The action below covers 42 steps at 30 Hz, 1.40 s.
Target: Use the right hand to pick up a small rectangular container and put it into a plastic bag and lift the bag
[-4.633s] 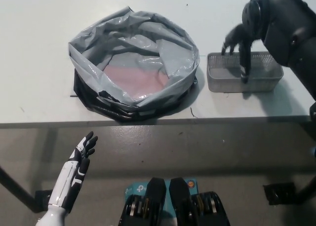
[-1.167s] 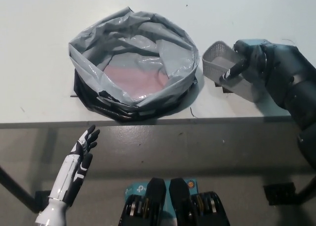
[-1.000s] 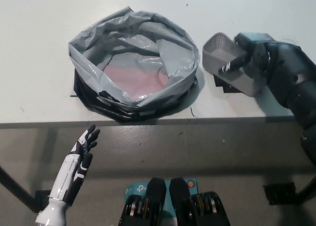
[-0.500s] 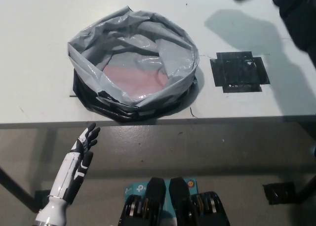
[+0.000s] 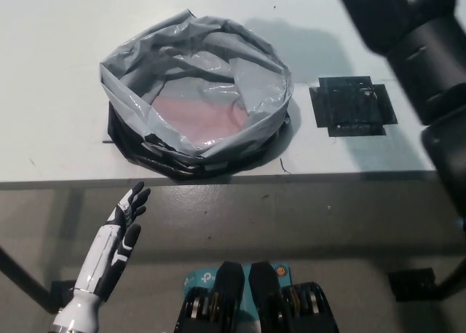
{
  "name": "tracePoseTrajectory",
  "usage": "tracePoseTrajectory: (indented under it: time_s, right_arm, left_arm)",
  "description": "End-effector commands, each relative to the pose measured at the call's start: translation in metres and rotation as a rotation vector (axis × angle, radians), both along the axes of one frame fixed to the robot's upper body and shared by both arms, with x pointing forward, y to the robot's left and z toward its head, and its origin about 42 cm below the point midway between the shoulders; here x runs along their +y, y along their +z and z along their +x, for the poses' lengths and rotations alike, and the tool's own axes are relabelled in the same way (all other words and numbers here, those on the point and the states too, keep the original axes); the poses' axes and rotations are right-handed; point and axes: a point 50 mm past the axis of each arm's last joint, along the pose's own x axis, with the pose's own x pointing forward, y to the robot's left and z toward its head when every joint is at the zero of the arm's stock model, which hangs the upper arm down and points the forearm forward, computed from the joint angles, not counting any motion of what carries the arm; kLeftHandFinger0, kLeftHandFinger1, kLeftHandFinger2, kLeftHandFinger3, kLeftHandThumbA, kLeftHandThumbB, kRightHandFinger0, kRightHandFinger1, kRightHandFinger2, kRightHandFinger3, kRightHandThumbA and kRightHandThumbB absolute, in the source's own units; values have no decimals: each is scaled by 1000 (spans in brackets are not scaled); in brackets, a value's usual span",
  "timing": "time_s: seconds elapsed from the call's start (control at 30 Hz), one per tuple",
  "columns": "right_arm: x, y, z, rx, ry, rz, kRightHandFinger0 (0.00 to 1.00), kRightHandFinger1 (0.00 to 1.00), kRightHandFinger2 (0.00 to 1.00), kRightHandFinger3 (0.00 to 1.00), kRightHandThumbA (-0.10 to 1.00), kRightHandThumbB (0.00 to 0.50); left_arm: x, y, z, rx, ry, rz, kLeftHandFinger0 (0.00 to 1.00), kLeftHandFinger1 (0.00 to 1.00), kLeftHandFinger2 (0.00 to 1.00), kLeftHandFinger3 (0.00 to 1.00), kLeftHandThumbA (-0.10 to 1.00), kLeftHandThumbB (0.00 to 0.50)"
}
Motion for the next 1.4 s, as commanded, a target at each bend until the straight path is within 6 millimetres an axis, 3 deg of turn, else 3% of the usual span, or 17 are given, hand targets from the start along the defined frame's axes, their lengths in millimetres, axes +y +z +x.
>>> tracePoseTrajectory:
  time_s: [0.0,0.07,0.1,0.2,0.23,0.3,0.5,0.67,0.9,1.1,1.27,1.3,1.33,1.37]
  right_arm:
    - [34,19,-10,-48,26,42,0,281,678,742,-100,264]
    - [47,3,-11,-40,43,40,0,235,635,695,-100,256]
    - [54,-7,-11,-28,59,33,0,223,611,604,-100,253]
    - [65,-23,-12,0,70,23,0,222,607,555,-100,233]
    - [69,-29,-12,21,72,26,0,232,624,569,-100,233]
    - [77,-46,-13,71,84,35,0,298,718,694,-100,236]
    - [84,-86,-16,121,99,53,0,293,720,692,-100,212]
    - [81,-119,-16,170,82,61,0,319,763,841,-100,202]
    - [73,-155,-17,213,78,57,0,305,749,862,-100,203]
    - [58,-185,-16,277,52,63,0,337,763,789,-100,195]
    - [48,-201,-16,309,45,27,8,362,756,842,-100,179]
    - [46,-203,-15,344,46,4,138,488,849,963,110,209]
    - [43,-205,-14,378,44,-24,399,690,952,1000,341,261]
    - [42,-205,-14,384,44,-29,463,672,875,1000,430,278]
  left_arm:
    - [-2,12,4,-46,-29,9,1000,1000,1000,1000,961,260]
    - [-1,12,4,-45,-28,9,1000,1000,1000,1000,958,261]
    - [-1,13,4,-43,-27,9,1000,1000,1000,1000,956,261]
    - [-1,13,4,-44,-27,10,1000,1000,1000,1000,953,259]
    - [-1,13,4,-44,-27,8,1000,1000,1000,1000,951,258]
    - [-2,13,4,-47,-29,3,1000,1000,1000,1000,943,264]
    - [-2,14,6,-50,-25,4,1000,1000,1000,1000,939,265]
    - [-1,14,6,-51,-31,8,1000,1000,1000,1000,946,247]
    - [-2,15,7,-62,-32,15,1000,1000,1000,1000,947,245]
    - [-1,17,10,-66,-39,28,1000,1000,1000,1000,956,249]
    - [-1,17,11,-70,-42,32,1000,1000,1000,1000,959,249]
    - [-2,18,12,-69,-42,30,1000,1000,1000,1000,959,251]
    - [-1,18,12,-67,-42,32,1000,1000,1000,1000,961,252]
    - [-1,18,12,-66,-42,33,1000,1000,1000,1000,962,252]
